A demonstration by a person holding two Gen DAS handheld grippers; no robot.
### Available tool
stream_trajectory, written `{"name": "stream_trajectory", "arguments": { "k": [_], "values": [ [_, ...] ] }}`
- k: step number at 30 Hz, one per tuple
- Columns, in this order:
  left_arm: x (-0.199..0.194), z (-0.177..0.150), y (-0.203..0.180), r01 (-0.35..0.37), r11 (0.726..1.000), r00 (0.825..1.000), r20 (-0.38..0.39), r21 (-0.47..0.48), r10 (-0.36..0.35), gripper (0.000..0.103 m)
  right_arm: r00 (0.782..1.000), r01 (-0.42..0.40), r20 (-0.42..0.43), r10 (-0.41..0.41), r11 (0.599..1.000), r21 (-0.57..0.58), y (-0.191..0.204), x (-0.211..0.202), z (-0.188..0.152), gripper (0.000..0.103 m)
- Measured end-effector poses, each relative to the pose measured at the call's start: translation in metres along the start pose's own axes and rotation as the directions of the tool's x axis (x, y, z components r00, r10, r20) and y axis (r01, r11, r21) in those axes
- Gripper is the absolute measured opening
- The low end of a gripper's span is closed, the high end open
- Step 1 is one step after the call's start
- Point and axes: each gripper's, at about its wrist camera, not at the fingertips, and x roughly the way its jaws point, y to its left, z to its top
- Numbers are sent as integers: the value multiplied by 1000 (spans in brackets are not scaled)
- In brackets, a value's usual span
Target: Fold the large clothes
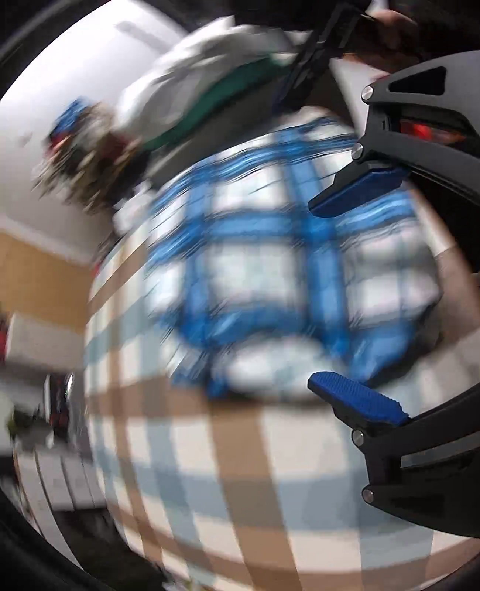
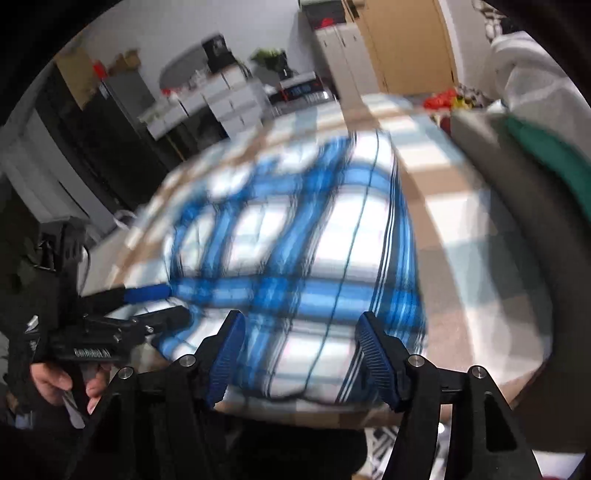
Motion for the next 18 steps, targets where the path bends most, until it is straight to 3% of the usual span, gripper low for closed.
{"name": "stream_trajectory", "arguments": {
  "k": [2,3,6,8,11,14,18],
  "values": [
    [9,13,23,-24,996,1000,-16,-81,23,82,999,27,26,-28,999,18,-9,-2,11,78],
    [21,18,35,-2,992,997,-71,-128,-7,82,999,27,17,-28,998,50,-18,2,18,83],
    [54,15,52,78,976,975,-190,-205,-118,82,999,-2,-37,7,991,137,-38,22,30,83],
    [50,14,45,109,976,979,-152,-188,-139,83,997,-6,-76,19,985,173,-51,38,33,83],
    [64,11,27,221,961,942,-220,-170,-255,83,990,-48,-119,76,974,222,-64,55,32,82],
    [66,7,5,206,975,947,-237,-78,-219,84,975,-128,-145,167,960,250,-65,64,31,76],
    [73,10,-3,223,975,943,-249,-16,-220,84,976,-118,-155,153,971,210,-56,63,31,77]
  ]
}}
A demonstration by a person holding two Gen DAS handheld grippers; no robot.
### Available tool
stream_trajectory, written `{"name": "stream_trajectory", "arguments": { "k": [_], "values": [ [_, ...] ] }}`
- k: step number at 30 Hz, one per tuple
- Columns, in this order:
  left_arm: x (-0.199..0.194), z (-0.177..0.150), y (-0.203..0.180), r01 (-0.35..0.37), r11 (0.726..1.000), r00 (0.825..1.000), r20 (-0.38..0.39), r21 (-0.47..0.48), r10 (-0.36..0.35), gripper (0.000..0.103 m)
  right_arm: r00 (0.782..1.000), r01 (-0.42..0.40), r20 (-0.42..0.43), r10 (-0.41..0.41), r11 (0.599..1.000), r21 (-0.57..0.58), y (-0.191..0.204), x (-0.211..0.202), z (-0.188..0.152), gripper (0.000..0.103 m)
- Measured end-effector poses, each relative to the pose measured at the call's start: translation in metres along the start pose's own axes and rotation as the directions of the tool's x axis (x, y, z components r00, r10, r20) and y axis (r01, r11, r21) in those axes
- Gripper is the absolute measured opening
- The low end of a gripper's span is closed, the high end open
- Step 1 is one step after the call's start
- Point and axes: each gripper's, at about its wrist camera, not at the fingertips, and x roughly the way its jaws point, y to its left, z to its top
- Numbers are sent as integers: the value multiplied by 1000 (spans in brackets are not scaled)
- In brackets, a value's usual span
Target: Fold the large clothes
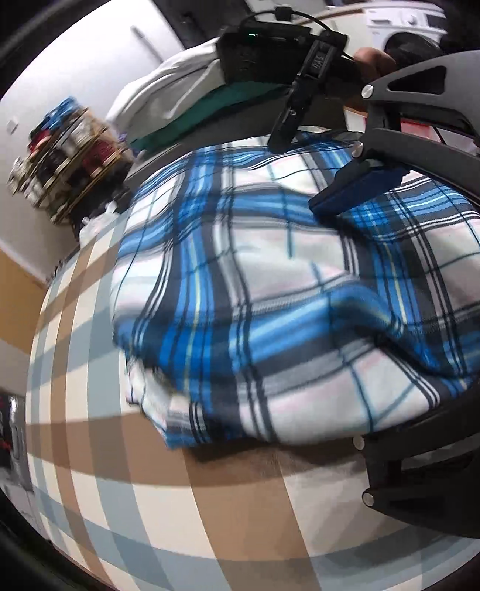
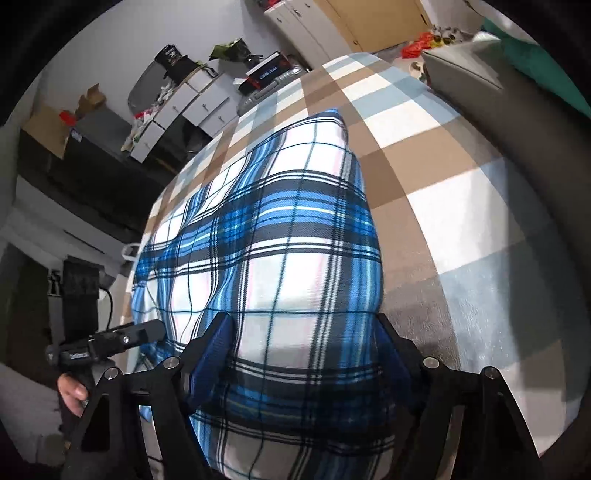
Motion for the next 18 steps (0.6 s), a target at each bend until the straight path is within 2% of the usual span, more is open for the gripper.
{"name": "stream_trajectory", "arguments": {
  "k": [7,9,12,14,15,18],
  "values": [
    [-3,-13,-15,-83,996,997,-9,37,83,83,999,-13,-32,10,996,-93,25,-3,-16,77],
    [-5,-17,-13,-88,995,996,-13,39,88,83,999,-19,-42,15,994,-108,32,-6,-24,77],
    [-8,-28,-11,-62,998,996,-67,7,62,83,998,-30,-62,22,992,-125,37,-8,-35,76],
    [-9,-33,-11,-75,997,993,-89,17,76,84,998,-9,-66,-1,989,-150,36,-10,-37,76],
    [-10,-36,-8,-88,996,992,-86,11,89,84,998,4,-60,-13,989,-150,33,-11,-35,76],
    [-13,-37,-3,-69,998,996,-60,-5,69,85,999,18,-45,-23,995,-103,22,-9,-27,77]
  ]
}}
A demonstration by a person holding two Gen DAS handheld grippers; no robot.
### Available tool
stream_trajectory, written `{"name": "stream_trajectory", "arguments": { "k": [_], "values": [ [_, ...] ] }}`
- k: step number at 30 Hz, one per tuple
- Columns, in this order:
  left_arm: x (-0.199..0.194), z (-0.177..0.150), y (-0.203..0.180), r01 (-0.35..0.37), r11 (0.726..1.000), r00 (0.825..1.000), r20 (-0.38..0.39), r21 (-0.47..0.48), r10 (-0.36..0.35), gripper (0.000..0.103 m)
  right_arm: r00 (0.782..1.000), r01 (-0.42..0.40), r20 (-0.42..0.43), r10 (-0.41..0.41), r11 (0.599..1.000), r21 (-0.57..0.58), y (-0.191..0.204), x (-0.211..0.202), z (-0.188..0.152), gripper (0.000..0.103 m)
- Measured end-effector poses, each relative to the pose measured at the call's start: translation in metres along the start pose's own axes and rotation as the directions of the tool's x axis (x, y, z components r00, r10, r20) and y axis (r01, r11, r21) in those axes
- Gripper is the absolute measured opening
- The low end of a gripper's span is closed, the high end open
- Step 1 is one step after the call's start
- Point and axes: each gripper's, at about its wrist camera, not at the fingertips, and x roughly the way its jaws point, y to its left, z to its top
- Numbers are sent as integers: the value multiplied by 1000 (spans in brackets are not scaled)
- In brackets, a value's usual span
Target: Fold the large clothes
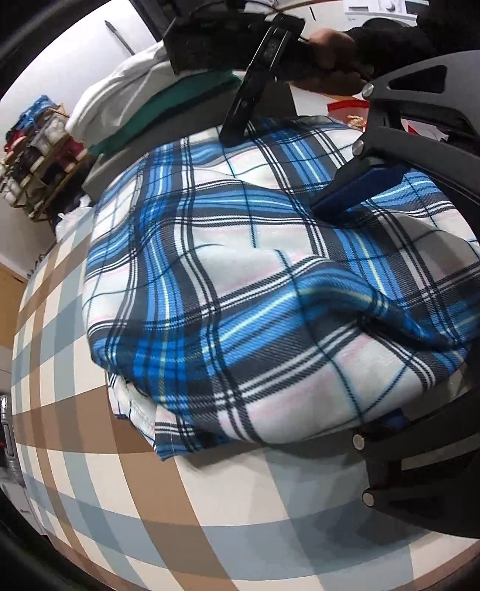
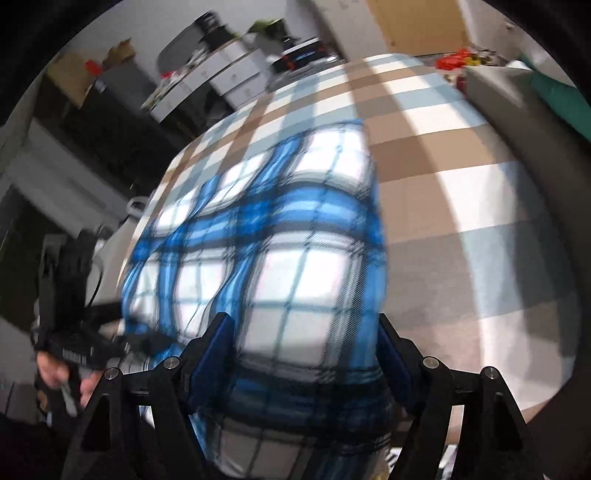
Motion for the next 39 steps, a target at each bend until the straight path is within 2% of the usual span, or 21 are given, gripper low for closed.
{"name": "stream_trajectory", "arguments": {
  "k": [3,8,12,16,19,22,28,31,34,35,36,37,39],
  "values": [
    [-1,-2,0,9,1000,1000,12,12,-9,89,999,1,-33,-1,1000,2,3,11,6,77],
    [3,-10,-10,-51,992,998,37,113,48,89,998,-1,-55,3,1000,21,7,15,8,76],
    [8,-13,-20,-109,977,994,49,181,101,89,999,4,-38,-7,997,-71,28,6,-4,72],
    [9,-11,-18,-93,978,995,55,187,84,89,998,13,-63,-21,991,-132,41,1,-18,72],
    [8,-11,-17,-70,980,996,60,184,60,89,998,21,-48,-26,993,-113,33,-2,-19,71],
    [5,-15,-15,-57,981,997,63,186,46,89,997,77,-4,-78,994,-83,19,-4,-12,72],
    [1,-21,-11,-40,980,997,69,195,27,89,988,151,30,-149,979,-134,27,-3,-6,74],
    [-3,-24,-9,-38,979,997,74,199,24,89,983,181,36,-178,975,-131,24,-3,-5,81],
    [-3,-24,-9,-34,979,997,77,200,18,89,987,163,18,-162,981,-103,20,1,-5,81],
    [-4,-25,-8,-29,979,997,79,200,14,89,991,135,-13,-136,988,-74,17,5,-5,81],
    [-4,-25,-7,-21,980,997,79,198,5,89,995,70,-68,-71,997,-22,12,13,-5,81],
    [-5,-25,-5,-13,981,997,79,195,-3,89,996,21,-82,-18,999,26,10,16,-7,84],
    [-8,-24,1,28,984,996,77,175,-42,89,996,-17,-82,20,999,41,14,18,-10,85]
  ]
}}
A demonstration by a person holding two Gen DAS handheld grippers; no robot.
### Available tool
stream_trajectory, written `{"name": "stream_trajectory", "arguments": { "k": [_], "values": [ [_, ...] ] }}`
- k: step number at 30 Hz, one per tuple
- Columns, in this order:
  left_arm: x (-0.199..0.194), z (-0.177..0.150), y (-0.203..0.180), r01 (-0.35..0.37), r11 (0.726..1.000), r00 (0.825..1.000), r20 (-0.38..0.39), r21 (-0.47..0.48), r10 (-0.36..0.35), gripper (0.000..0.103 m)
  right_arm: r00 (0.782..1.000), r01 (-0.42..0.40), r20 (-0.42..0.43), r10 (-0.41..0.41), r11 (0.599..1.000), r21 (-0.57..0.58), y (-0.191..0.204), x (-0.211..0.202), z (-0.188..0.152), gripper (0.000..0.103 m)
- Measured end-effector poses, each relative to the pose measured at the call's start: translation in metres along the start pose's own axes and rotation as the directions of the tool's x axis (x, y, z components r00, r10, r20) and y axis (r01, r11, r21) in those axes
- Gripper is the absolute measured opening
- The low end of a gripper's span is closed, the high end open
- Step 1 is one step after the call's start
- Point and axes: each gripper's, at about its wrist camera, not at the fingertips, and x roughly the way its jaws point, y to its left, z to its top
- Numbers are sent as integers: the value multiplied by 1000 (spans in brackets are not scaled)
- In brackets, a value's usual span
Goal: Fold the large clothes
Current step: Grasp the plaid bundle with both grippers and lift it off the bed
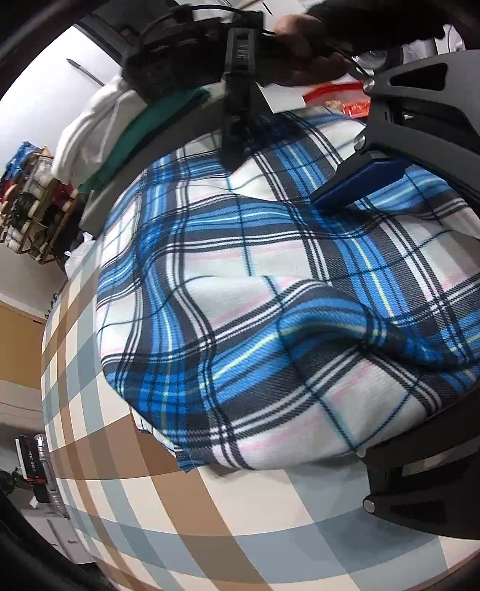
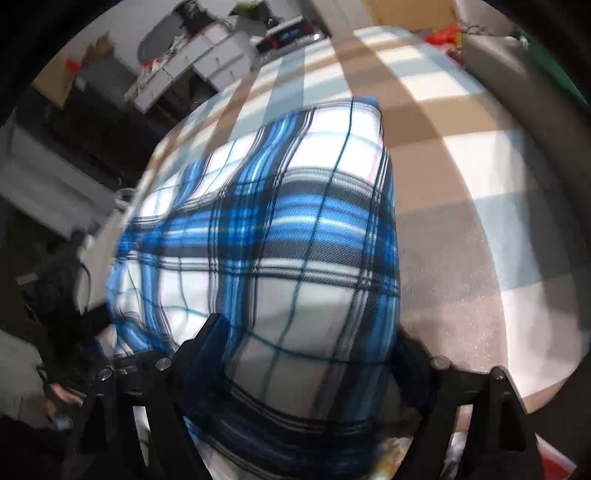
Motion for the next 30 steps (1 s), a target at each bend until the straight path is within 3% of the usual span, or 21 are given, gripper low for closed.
{"name": "stream_trajectory", "arguments": {
  "k": [3,6,8,9,11,13,15,18,20,23,26,30],
  "values": [
    [-4,2,15,88,994,996,11,-64,-88,89,998,-63,-13,63,998,16,5,-1,-5,85],
    [-9,3,34,195,973,981,14,-127,-195,87,981,-196,12,195,979,52,1,-14,-9,83],
    [-11,3,43,233,960,972,8,-153,-234,74,958,-284,53,281,957,63,-3,-23,-13,83],
    [-12,3,49,270,949,962,5,-162,-273,74,954,-296,60,293,953,62,-5,-24,-14,82],
    [-13,3,61,301,930,952,7,-210,-307,58,959,-281,53,278,957,68,-9,-19,-15,81],
    [-11,2,72,346,906,934,5,-244,-356,55,984,-176,34,174,982,67,-11,-10,-15,68],
    [-9,0,79,376,885,922,14,-276,-387,46,989,-142,41,140,988,58,-7,-7,-16,62],
    [-11,-1,79,362,886,926,5,-290,-376,34,995,-76,61,76,997,5,3,-8,-16,57],
    [-13,-1,76,354,887,930,8,-296,-368,29,993,-86,85,86,996,3,5,-11,-18,51],
    [-20,2,65,305,918,950,8,-255,-313,23,984,-126,125,125,992,-3,7,-23,-25,37],
    [-25,2,56,265,939,963,14,-219,-268,20,977,-113,173,126,990,-88,23,-37,-28,30],
    [-23,1,60,276,925,960,34,-262,-278,20,972,-132,186,145,988,-81,24,-40,-29,28]
  ]
}}
